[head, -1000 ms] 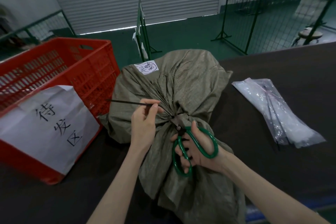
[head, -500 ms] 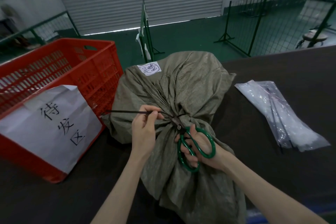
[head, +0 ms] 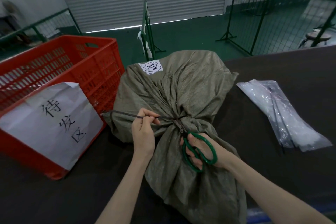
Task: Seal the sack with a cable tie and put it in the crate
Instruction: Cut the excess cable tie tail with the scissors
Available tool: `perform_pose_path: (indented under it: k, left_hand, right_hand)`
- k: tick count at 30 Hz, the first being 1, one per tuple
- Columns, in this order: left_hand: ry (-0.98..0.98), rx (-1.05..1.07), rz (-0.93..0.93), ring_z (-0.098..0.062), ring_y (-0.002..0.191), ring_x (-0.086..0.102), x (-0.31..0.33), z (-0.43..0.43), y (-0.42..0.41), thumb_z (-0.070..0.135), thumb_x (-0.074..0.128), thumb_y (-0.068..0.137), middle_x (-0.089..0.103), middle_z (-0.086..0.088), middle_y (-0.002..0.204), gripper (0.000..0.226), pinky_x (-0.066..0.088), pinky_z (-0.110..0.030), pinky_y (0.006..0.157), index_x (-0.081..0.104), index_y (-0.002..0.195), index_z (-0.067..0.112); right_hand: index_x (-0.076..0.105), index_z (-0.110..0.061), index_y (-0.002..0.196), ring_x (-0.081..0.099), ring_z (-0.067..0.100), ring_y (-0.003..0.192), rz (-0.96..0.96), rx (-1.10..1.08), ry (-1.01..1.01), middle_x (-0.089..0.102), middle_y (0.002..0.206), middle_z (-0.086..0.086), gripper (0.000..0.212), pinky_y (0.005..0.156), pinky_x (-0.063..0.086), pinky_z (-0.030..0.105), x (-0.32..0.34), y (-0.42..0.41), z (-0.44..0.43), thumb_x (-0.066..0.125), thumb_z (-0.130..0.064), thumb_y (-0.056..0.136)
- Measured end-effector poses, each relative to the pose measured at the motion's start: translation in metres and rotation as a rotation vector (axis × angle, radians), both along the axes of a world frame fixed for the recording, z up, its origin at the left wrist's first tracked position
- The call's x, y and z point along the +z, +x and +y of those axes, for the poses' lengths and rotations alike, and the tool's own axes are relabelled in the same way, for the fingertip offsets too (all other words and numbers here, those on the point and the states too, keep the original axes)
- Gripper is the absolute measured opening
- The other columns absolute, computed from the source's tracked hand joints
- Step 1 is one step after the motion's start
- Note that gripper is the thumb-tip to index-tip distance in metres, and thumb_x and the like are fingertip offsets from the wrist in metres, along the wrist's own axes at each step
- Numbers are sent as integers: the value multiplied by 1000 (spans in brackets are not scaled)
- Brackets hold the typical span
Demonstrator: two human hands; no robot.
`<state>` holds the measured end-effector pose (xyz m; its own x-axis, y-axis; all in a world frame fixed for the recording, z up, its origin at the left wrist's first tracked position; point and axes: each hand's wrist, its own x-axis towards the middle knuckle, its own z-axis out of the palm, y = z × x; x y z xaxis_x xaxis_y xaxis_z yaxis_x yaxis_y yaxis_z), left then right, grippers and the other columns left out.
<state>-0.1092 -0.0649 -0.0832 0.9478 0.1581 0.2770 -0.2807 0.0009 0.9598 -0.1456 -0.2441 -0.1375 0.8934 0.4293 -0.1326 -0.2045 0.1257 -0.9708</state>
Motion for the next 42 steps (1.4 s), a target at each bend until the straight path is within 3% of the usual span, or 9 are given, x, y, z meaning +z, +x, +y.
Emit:
perform_pose_path:
  k: [7,13,18,27,31,34,37,39,42]
  left_hand:
    - [-72,43,38,-6,56,48,-4,4,-2,2,38,83,48,-6,59,19,40,-13,61,50,68,6]
    - [-98,102,66,-3,54,48,-9,7,0,-8,36,88,47,-5,59,29,40,-12,59,50,67,6]
    - [-129,113,98,-6,56,48,-14,4,0,-6,36,89,46,-5,61,29,40,-17,63,50,68,7]
    - [-51,-97,137,-5,60,53,-22,-26,-7,-3,42,92,53,-4,64,22,44,-14,64,55,77,6]
    - [-64,-213,201,-6,60,54,-24,-41,-9,0,43,94,57,0,60,21,44,-17,64,57,79,4]
    - [-39,-315,237,-7,59,53,-25,-49,-12,1,43,94,56,2,57,25,42,-21,66,57,74,6]
    - [34,-398,221,-6,58,53,-24,-52,-15,7,44,94,57,5,53,27,42,-17,65,57,71,8]
    - [69,-431,218,-6,59,54,-23,-52,-16,18,46,88,58,5,52,23,42,-15,65,58,70,9]
    - [71,-438,226,-7,58,53,-22,-53,-14,24,45,82,58,5,51,23,42,-15,64,58,69,9]
  right_hand:
    - [53,4,97,40,18,33,-141,60,-160,47,64,16,47,33,38,23,6,0,-3,47,-43,94]
    - [53,5,102,40,16,33,-113,35,-59,45,60,10,52,34,38,22,7,-4,-5,47,-47,93]
    - [54,5,100,34,13,27,-75,-148,143,41,57,12,67,32,34,18,16,-3,-16,63,-57,79]
    - [61,1,97,34,15,26,-92,-565,103,47,52,7,41,32,29,17,38,17,-66,64,-35,80]
    - [59,-10,80,38,14,28,14,-730,-33,47,53,6,13,31,29,18,19,24,-96,62,-19,88]
    - [65,-14,88,45,14,37,65,-862,-301,52,59,6,9,35,35,23,-5,28,-115,67,-23,86]
    - [62,-9,118,63,26,81,110,-928,-715,69,99,15,35,64,49,31,-31,27,-128,65,-19,85]
    - [52,-4,129,57,36,110,197,-886,-881,61,122,23,46,85,45,36,-43,25,-134,61,-15,85]
    - [37,-2,136,53,40,116,354,-773,-924,52,129,29,56,87,44,35,-49,21,-135,57,-10,85]
